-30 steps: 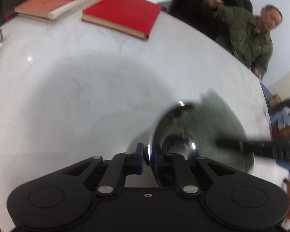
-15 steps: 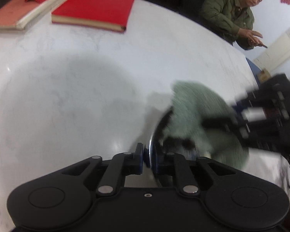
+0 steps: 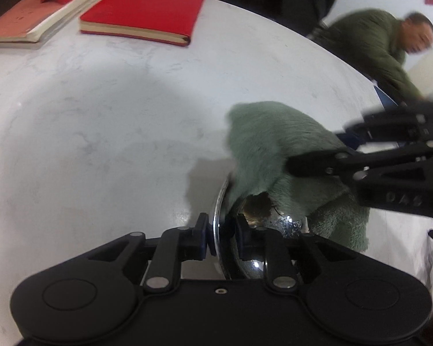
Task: Clean bowl
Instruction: 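Keep rubbing the cloth along the bowl's outer wall with the right gripper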
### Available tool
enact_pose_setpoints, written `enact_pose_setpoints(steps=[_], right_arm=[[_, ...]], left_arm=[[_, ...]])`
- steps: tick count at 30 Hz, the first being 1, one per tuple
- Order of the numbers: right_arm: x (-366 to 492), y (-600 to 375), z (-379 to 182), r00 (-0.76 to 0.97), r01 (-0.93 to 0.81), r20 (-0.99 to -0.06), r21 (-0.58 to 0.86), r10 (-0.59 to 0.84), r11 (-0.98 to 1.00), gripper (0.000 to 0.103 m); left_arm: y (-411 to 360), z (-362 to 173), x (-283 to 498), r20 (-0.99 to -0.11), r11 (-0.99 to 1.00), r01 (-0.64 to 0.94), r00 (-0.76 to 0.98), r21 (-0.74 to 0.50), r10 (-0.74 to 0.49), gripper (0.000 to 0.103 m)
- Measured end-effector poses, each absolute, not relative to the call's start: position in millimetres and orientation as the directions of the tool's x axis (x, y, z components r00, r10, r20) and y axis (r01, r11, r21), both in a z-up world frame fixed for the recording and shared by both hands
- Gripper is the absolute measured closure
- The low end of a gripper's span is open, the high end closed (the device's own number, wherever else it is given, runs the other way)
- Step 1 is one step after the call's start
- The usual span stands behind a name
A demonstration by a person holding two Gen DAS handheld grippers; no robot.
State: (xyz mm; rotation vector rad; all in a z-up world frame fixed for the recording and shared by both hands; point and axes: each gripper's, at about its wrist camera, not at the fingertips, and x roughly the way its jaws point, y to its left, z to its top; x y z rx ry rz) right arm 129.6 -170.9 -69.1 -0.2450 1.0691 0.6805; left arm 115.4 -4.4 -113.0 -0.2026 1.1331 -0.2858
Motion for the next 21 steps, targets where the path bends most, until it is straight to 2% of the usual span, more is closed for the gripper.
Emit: enact_pose_setpoints(steps=[2,5,7,9,13,21], right_arm=[[124,-201,-78,0.288,-0.462,-0.856,0.269,0.43,0.845,0.085],[111,-226,-89,0.269,-0.325,-0.839,0.384,0.474,0.864,0.085],[105,-228,-88,0.274,-0.318,-0.84,0.38,0.468,0.869,0.085],[112,-215,-82,0.297,-0.383,-0.85,0.312,0.436,0.869,0.085],[130,-195,-81,0.305,-0.446,-0.85,0.272,0.431,0.853,0.085],[101,-222,-93,0.289,-0.315,-0.846,0.357,0.447,0.879,0.085]], left_arm=[[-5,-113,114,-0.859,0.948,0.097,0.403,-0.304,-0.317,0.085],[-4,-113,114,-0.857,0.944,0.085,0.4,-0.318,-0.324,0.085],[-5,-113,114,-0.859,0.945,0.099,0.396,-0.311,-0.324,0.085],[-7,-113,114,-0.864,0.948,0.117,0.391,-0.295,-0.317,0.084],[-9,-114,113,-0.868,0.951,0.121,0.387,-0.286,-0.31,0.084],[-9,-115,109,-0.866,0.95,0.101,0.391,-0.296,-0.311,0.083]])
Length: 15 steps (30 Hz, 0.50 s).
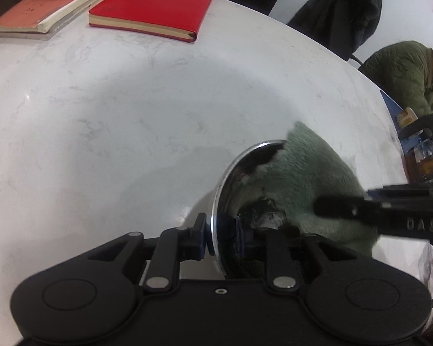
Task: Clean bowl
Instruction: 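Keep rubbing the cloth along the bowl's outer wall with the right gripper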
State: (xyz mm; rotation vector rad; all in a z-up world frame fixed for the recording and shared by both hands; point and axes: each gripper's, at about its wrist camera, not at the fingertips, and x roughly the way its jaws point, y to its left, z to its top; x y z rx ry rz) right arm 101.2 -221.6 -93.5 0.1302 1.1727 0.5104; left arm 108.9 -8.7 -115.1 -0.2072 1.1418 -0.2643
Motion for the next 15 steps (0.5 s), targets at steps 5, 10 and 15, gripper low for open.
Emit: enact_pose_setpoints(steps=[5,10,15], right_arm=[[124,-200,-81,0.334,-0.382,-0.832,0.31,0.443,0.871,0.084],[125,-207,-90,0.343,-0.323,-0.819,0.358,0.461,0.876,0.083],[94,-226,-97,0.334,-0.24,-0.825,0.394,0.456,0.887,0.082]], left_arm=[[-11,-115,106,-0.872,0.955,0.108,0.389,-0.277,-0.297,0.082],[-14,-115,100,-0.867,0.961,0.084,0.415,-0.265,-0.275,0.082],[-16,-115,93,-0.86,0.961,0.058,0.433,-0.271,-0.268,0.081]])
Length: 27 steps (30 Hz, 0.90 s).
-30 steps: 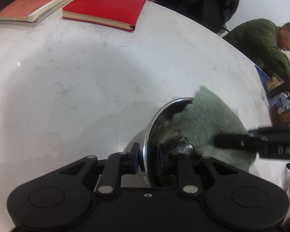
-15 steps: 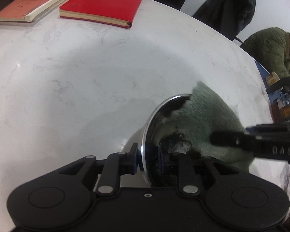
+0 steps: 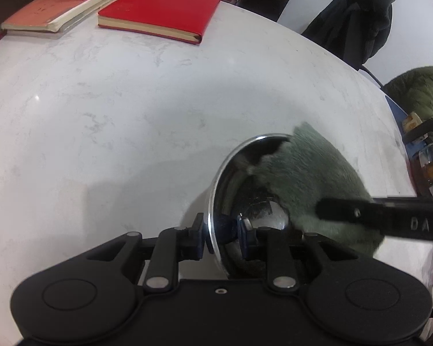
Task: Clean bowl
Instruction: 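Keep rubbing the cloth along the bowl's outer wall with the right gripper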
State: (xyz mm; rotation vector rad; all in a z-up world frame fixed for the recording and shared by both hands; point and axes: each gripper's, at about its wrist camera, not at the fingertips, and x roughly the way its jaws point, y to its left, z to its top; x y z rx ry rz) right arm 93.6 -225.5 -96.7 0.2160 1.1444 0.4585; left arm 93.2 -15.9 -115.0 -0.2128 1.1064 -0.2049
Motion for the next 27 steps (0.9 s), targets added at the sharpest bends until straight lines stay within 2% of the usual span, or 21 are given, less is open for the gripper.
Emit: enact_pose_setpoints(steps=[4,7,15,20,27], right_arm=[[109,-210,-90,0.362,-0.302,-0.825,0.336,0.434,0.892,0.082],[121,-209,-91,0.368,-0.293,-0.81,0.365,0.456,0.884,0.082],[70,-244,-110,0.366,-0.08,-0.793,0.494,0.486,0.866,0.077],[71,-243,-110,0.368,-0.092,-0.797,0.481,0.479,0.872,0.078],[81,-239,-103,0.371,-0.164,-0.811,0.423,0.453,0.891,0.081]], left_arm=[[-17,-113,89,-0.859,0.964,0.049,0.443,-0.261,-0.256,0.08],[-17,-113,85,-0.854,0.963,0.028,0.457,-0.267,-0.249,0.08],[-21,-114,81,-0.841,0.958,-0.006,0.481,-0.286,-0.248,0.079],[-14,-102,93,-0.815,0.955,-0.005,0.521,-0.298,-0.252,0.083],[-15,-105,96,-0.833,0.954,0.012,0.484,-0.301,-0.269,0.089]])
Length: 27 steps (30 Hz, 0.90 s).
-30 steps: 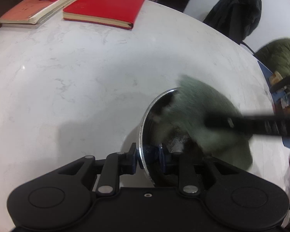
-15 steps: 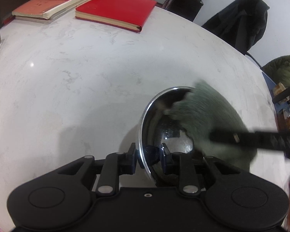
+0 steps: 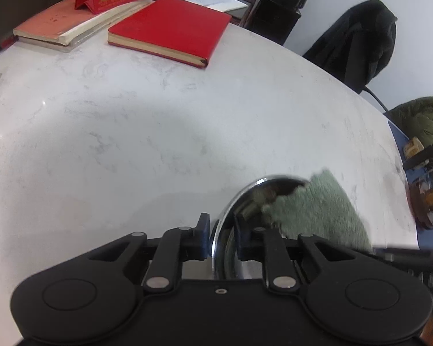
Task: Clean bowl
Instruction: 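Keep rubbing the cloth along the bowl's outer wall with the right gripper, then wipe the cloth over the bowl rim and outer wall with the right gripper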
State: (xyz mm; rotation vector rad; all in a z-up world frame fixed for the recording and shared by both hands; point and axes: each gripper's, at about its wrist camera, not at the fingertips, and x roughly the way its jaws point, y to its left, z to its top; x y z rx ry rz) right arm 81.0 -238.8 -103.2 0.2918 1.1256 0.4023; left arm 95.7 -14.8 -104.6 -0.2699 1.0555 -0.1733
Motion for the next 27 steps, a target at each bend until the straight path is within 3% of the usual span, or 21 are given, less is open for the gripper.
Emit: enact_pose_setpoints(steps=[15,22,27], right_arm=[[126,-176,-73,0.338,-0.572,-0.871,0.111,0.357,0.813,0.081],[110,-222,-89,0.307,-0.344,-0.88,0.254,0.364,0.904,0.081],[102,-210,-79,0.347,-0.392,-0.877,0.189,0.334,0.901,0.081]], left_arm=[[-15,-115,101,-0.843,0.936,0.086,0.413,-0.34,-0.344,0.087],[-13,-118,94,-0.827,0.928,0.008,0.45,-0.373,-0.336,0.086],[-13,-119,95,-0.839,0.931,0.021,0.427,-0.364,-0.338,0.083]])
